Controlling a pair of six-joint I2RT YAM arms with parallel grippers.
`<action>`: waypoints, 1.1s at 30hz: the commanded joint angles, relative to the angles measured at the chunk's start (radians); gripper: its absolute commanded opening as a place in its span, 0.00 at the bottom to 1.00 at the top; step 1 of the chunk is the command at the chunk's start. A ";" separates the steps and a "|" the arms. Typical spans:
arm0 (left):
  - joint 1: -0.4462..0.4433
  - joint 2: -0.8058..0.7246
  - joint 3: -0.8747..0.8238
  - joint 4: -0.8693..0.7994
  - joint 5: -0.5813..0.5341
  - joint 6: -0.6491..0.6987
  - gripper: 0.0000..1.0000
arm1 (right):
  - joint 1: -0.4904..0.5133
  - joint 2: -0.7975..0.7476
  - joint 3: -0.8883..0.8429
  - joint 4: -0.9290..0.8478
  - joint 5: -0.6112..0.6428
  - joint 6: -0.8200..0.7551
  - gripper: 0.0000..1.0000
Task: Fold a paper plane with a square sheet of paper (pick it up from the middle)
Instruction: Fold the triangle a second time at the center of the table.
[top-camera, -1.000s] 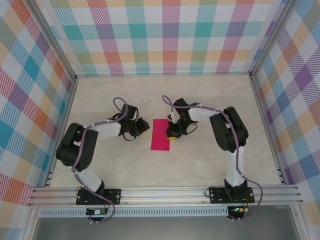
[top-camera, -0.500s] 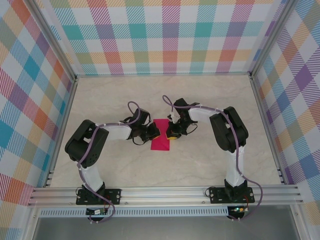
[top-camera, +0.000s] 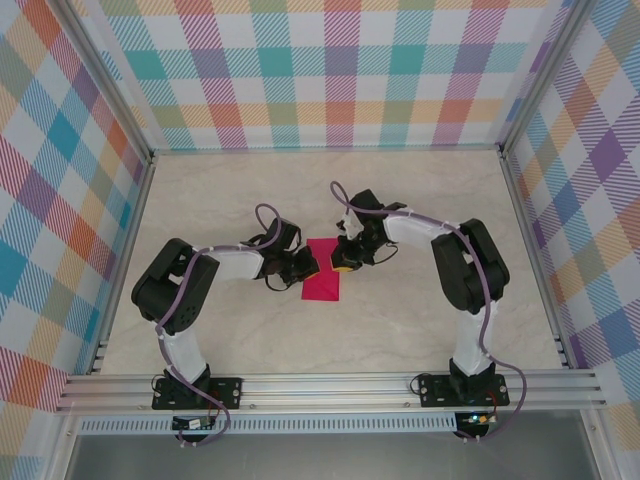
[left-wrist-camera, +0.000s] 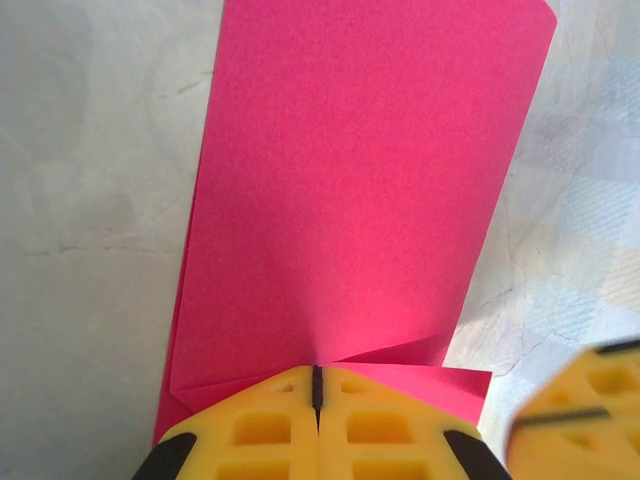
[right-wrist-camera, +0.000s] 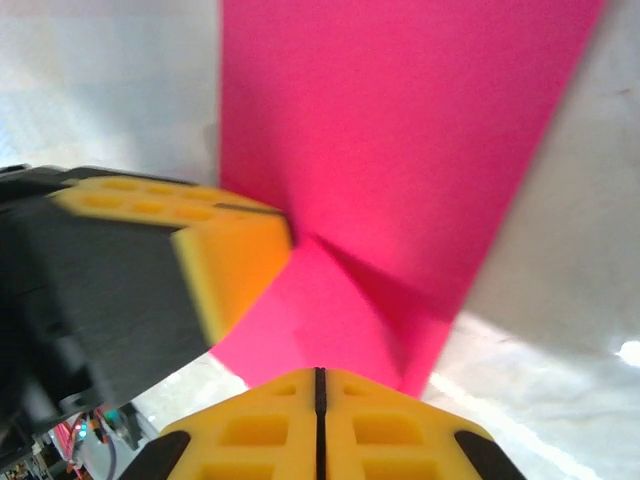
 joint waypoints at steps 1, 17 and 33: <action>-0.005 0.026 -0.031 -0.092 -0.069 0.007 0.00 | 0.060 -0.032 -0.049 0.034 -0.012 0.088 0.10; -0.009 0.039 -0.030 -0.118 -0.102 -0.004 0.00 | 0.145 0.029 -0.036 0.005 0.125 0.174 0.10; -0.010 0.049 -0.031 -0.153 -0.157 -0.021 0.00 | 0.148 0.066 -0.002 -0.133 0.178 0.089 0.10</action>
